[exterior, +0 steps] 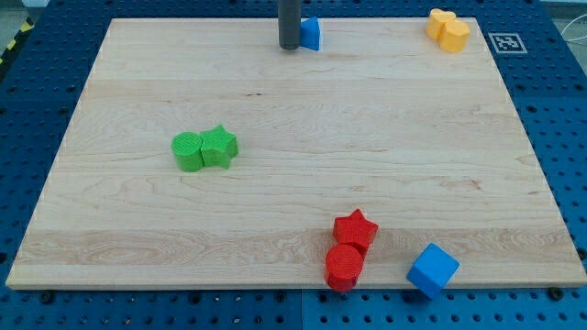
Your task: Nudge the green circle up a bit
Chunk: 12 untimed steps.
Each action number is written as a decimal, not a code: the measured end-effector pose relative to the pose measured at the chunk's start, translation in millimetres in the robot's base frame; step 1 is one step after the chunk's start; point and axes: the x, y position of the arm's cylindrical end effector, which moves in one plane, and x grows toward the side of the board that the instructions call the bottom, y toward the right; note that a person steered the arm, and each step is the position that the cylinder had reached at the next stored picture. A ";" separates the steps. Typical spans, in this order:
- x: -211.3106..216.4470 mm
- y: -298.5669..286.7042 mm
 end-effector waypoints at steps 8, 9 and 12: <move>124.8 73.3; 168.8 76.4; 269.7 2.6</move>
